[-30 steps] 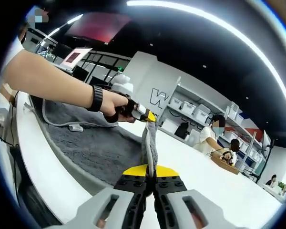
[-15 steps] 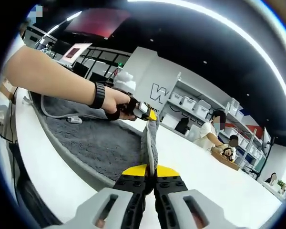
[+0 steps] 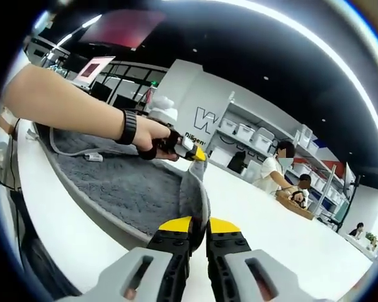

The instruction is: Open the folded towel by lifting each exposed corner and separating the folded layers until the towel lies flat within the target outline without major curled edges

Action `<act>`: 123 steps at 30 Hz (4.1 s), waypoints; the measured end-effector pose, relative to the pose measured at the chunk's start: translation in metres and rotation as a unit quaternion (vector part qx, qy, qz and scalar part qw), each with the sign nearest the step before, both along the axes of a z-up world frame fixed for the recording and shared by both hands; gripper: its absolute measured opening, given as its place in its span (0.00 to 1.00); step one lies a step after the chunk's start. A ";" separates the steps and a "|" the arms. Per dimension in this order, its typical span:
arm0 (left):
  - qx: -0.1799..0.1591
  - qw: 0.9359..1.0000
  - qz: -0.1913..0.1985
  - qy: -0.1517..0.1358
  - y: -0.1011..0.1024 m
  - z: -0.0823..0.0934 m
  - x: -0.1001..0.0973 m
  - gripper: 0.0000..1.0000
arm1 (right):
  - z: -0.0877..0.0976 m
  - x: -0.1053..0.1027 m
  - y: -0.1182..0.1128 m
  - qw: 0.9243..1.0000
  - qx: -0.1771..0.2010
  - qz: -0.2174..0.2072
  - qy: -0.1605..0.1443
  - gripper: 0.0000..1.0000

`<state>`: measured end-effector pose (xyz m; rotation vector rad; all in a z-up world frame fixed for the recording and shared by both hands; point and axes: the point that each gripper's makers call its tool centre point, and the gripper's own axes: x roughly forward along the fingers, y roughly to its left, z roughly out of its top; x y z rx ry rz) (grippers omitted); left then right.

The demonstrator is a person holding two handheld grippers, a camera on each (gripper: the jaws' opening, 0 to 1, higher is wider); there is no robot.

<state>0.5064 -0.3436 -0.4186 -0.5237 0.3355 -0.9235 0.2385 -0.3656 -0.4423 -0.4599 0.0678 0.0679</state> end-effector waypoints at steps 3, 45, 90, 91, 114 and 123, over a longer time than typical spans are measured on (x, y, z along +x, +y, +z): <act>0.003 1.000 -0.017 0.015 -0.004 -0.005 -0.005 0.02 | 0.003 -0.002 -0.003 1.000 0.012 -0.005 -0.011 0.00; -0.044 0.994 -0.096 -0.041 -0.044 0.022 -0.032 0.44 | 0.003 -0.013 -0.048 0.997 0.032 -0.074 -0.013 0.00; 0.102 0.982 -0.122 -0.101 -0.044 -0.008 -0.050 0.48 | -0.002 -0.005 -0.038 0.999 0.016 -0.047 0.021 0.07; 0.102 0.982 -0.121 -0.102 -0.044 -0.008 -0.051 0.48 | 0.001 -0.005 -0.036 0.999 0.021 -0.043 0.015 0.07; 0.093 0.974 -0.141 -0.149 -0.035 0.020 -0.087 0.56 | 0.027 0.024 0.008 0.995 0.068 0.068 0.040 0.39; 0.092 0.972 -0.140 -0.162 -0.022 0.024 -0.095 0.56 | 0.046 0.031 0.029 0.990 0.084 0.108 0.036 0.42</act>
